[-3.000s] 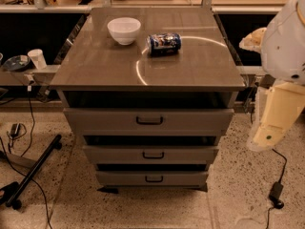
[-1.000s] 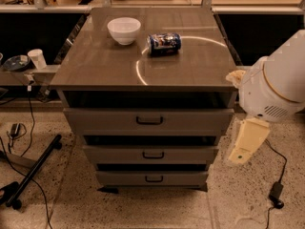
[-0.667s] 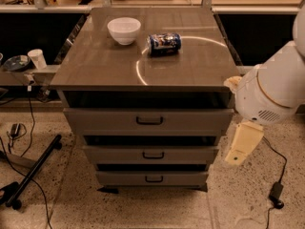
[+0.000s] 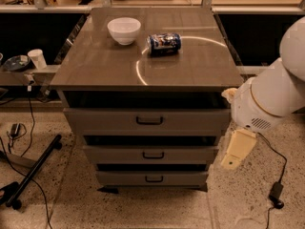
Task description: Open top drawer
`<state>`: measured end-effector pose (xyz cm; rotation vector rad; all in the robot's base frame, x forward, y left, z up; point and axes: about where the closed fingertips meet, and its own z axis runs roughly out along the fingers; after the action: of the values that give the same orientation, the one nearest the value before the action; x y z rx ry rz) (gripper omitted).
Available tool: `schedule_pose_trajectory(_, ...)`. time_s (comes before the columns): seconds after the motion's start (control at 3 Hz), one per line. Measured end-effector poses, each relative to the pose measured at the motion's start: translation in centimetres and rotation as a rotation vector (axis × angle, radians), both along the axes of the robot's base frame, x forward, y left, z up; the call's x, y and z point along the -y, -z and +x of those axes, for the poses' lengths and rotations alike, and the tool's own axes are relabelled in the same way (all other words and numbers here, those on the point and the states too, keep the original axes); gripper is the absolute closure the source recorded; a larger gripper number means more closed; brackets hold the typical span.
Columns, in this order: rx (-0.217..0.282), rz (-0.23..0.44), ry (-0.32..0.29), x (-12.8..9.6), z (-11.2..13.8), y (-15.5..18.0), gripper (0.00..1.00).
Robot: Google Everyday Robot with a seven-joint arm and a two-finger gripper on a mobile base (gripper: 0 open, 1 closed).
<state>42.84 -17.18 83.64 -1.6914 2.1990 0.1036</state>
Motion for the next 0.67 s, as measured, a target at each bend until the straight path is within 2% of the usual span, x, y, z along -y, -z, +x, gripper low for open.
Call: schedule_pose_trajectory(0.67, -0.072, 0.034, 0.017, 0.2, 0.0, 3.7, 0.0)
